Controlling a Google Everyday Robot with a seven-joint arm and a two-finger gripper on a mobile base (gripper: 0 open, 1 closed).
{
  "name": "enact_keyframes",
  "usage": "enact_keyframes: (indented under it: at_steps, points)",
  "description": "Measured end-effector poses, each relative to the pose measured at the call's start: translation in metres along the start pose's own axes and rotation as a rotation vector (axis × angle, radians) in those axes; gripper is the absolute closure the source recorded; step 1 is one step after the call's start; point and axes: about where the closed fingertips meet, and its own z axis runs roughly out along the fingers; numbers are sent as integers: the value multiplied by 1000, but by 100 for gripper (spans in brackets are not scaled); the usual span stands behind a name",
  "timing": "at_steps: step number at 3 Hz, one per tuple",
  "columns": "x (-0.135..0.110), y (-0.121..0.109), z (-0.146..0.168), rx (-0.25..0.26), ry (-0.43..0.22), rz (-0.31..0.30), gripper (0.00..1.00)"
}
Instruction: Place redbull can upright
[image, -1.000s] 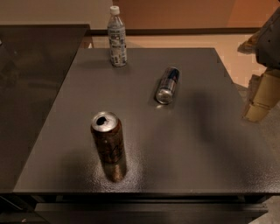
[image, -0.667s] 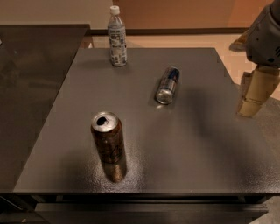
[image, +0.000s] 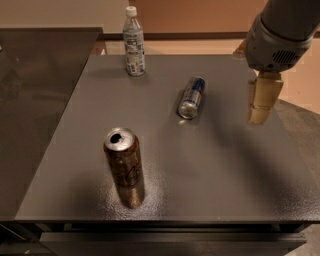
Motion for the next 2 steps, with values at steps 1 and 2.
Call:
enact_keyframes:
  at_steps: [1,2]
  points:
    - [-16,-14,10,-12,-2,-89,0]
    - [-29,-30,15,-17,-11,-175,0]
